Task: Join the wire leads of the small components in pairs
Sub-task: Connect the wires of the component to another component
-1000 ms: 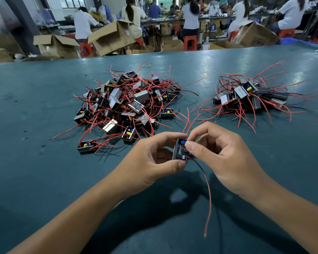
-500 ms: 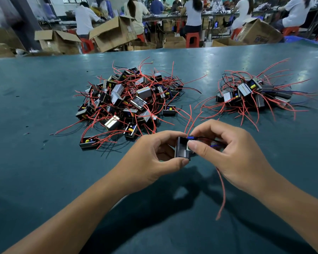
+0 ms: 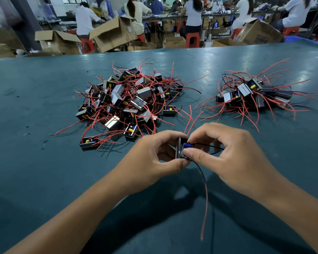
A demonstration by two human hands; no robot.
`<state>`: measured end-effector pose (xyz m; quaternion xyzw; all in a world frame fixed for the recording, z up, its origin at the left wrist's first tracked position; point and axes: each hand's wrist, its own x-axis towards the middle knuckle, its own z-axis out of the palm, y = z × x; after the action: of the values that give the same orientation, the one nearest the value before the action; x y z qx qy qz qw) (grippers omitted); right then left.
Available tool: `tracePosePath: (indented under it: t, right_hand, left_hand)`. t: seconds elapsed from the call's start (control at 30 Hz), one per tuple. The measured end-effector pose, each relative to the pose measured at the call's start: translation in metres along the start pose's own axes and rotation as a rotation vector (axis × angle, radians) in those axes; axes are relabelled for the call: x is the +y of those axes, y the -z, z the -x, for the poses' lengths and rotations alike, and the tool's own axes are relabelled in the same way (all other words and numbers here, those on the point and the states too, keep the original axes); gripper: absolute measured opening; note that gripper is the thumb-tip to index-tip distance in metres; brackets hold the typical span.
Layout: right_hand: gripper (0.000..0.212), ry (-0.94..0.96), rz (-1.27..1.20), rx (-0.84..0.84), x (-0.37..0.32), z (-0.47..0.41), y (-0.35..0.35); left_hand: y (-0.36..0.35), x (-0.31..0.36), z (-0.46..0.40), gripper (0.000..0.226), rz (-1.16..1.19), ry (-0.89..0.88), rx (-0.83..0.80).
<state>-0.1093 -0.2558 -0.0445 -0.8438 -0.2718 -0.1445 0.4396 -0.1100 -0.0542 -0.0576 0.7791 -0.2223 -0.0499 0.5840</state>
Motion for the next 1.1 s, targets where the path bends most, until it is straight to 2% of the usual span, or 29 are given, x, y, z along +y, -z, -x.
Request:
tracePosePath:
  t: [0.2, 0.37, 0.43, 0.53, 0.7, 0.87, 1.1]
  right_hand:
    - [0.015, 0.163, 0.224, -0.019, 0.0, 0.001, 0.002]
    - [0.02, 0.196, 0.233, -0.047, 0.003, -0.002, 0.003]
    - [0.017, 0.179, 0.178, -0.059, 0.003, -0.003, 0.003]
    - [0.012, 0.056, -0.028, -0.053, 0.004, -0.004, 0.007]
    - [0.022, -0.069, -0.263, -0.082, 0.002, -0.004, 0.006]
    - [0.016, -0.086, -0.266, -0.062, 0.0, 0.0, -0.004]
    - [0.007, 0.031, -0.1, -0.048, 0.001, -0.001, 0.002]
  left_hand:
    - [-0.001, 0.002, 0.0, 0.04, -0.028, -0.001, -0.011]
    - [0.002, 0.004, 0.001, 0.043, -0.052, 0.005, -0.012]
    - [0.003, 0.004, 0.001, 0.046, -0.067, 0.005, -0.014]
    - [0.003, 0.002, 0.001, 0.048, -0.092, 0.017, -0.005]
    - [0.001, -0.002, -0.002, 0.052, -0.002, 0.068, 0.022]
    - [-0.007, 0.002, 0.0, 0.045, 0.184, 0.091, -0.047]
    - [-0.002, 0.003, 0.002, 0.046, 0.22, 0.104, -0.1]
